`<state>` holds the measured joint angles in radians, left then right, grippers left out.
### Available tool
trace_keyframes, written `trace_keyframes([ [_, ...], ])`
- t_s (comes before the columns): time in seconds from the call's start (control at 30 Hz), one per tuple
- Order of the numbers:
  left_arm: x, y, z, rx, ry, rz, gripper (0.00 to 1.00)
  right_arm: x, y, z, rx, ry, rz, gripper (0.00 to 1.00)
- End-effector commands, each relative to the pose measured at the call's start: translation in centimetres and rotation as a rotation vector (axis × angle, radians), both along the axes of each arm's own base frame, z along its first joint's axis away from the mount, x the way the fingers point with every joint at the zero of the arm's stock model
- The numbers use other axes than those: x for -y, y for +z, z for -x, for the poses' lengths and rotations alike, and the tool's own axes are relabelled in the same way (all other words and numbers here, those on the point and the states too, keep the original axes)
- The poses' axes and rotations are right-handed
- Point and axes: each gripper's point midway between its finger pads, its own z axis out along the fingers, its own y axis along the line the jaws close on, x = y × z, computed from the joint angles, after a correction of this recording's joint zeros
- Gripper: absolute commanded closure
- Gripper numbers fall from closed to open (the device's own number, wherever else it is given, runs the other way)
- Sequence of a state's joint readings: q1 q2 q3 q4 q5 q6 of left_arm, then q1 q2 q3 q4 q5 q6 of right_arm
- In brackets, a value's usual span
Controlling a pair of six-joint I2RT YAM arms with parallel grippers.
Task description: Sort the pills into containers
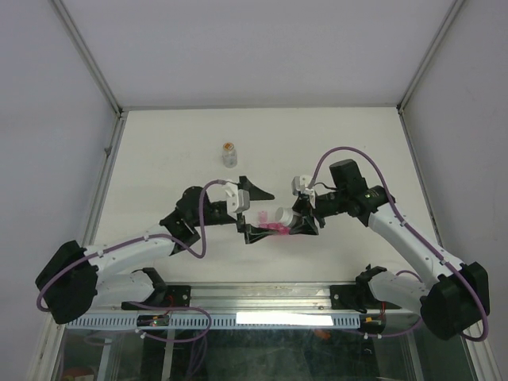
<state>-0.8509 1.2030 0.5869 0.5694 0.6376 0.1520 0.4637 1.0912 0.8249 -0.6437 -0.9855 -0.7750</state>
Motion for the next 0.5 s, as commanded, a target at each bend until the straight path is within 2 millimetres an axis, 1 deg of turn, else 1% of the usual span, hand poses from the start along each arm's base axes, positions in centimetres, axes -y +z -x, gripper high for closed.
trace_keyframes([
  [0.0,-2.9,4.7,-0.2,-0.063,0.161,0.206,0.01,-0.7,2.7,-0.6,0.103,0.037,-0.082,1.00],
  [0.07,-4.5,4.9,0.5,-0.197,0.199,0.286,0.01,-0.6,2.8,-0.6,0.110,0.037,-0.087,1.00],
  [0.13,-5.8,5.4,0.8,-0.380,0.243,0.377,0.01,-0.5,2.9,-0.5,0.116,0.036,-0.091,1.00],
  [0.17,-6.2,5.5,0.8,-0.475,0.255,0.404,0.02,-0.5,3.0,-0.5,0.118,0.036,-0.093,1.00],
  [0.23,-6.6,5.4,0.5,-0.672,0.289,0.447,0.08,-0.5,3.1,-0.5,0.114,0.035,-0.095,1.00],
  [0.3,-6.5,5.4,0.1,-0.836,0.320,0.469,0.15,-0.6,3.2,-0.4,0.110,0.036,-0.099,1.00],
  [0.33,-6.2,4.9,0.1,-0.895,0.342,0.449,0.17,-0.6,3.2,-0.4,0.106,0.036,-0.101,1.00],
  [0.37,-5.7,4.6,0.0,-0.906,0.373,0.427,0.18,-0.6,3.4,-0.4,0.105,0.034,-0.103,1.00],
  [0.4,-5.3,5.2,-0.4,-0.892,0.423,0.426,0.18,-0.6,3.4,-0.4,0.104,0.032,-0.103,1.00],
  [0.47,-4.0,4.7,-0.4,-0.869,0.488,0.356,0.17,-0.6,3.4,-0.4,0.103,0.030,-0.104,1.00],
])
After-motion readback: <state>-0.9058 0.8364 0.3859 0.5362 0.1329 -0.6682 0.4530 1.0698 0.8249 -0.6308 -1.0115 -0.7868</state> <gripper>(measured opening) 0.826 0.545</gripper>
